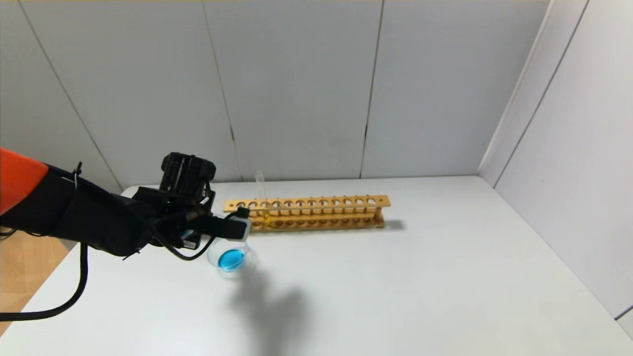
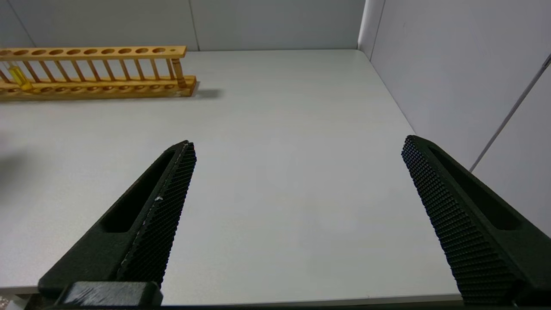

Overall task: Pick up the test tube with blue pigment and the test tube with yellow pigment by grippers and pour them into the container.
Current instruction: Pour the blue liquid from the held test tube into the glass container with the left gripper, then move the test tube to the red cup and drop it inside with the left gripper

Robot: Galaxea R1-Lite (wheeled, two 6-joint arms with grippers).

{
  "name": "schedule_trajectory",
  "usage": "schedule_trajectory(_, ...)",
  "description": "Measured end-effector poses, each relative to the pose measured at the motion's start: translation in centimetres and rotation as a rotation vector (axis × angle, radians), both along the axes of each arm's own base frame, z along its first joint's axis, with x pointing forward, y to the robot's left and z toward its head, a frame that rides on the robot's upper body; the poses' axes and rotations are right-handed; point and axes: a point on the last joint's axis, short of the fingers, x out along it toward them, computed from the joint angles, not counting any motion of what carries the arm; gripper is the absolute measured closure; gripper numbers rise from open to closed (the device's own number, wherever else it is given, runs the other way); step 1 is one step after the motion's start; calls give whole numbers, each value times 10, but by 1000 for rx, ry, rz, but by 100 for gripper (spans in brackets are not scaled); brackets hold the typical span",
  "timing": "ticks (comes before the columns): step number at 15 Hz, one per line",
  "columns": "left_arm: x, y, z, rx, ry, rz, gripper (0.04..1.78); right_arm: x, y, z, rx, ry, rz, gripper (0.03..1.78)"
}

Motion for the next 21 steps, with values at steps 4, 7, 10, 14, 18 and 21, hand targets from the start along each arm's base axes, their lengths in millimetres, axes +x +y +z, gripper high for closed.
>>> schedule_trajectory(4, -14, 3, 20, -451, -76, 221, 148, 0, 0, 0, 0, 0, 0, 6)
schedule_trajectory(7, -27, 8, 37, -811, -65, 347, 148, 0, 0, 0, 0, 0, 0, 6)
schedule_trajectory(10, -28, 28, 61, -1139, -96, 438, 148, 0, 0, 0, 0, 0, 0, 6)
schedule_trajectory(14, -20, 49, 91, -1470, -176, 481, 148, 0, 0, 0, 0, 0, 0, 6)
schedule_trajectory(18, -11, 69, 106, -1614, -286, 489, 148, 0, 0, 0, 0, 0, 0, 6)
schedule_trajectory(21, -3, 84, 106, -1633, -306, 478, 148, 0, 0, 0, 0, 0, 0, 6)
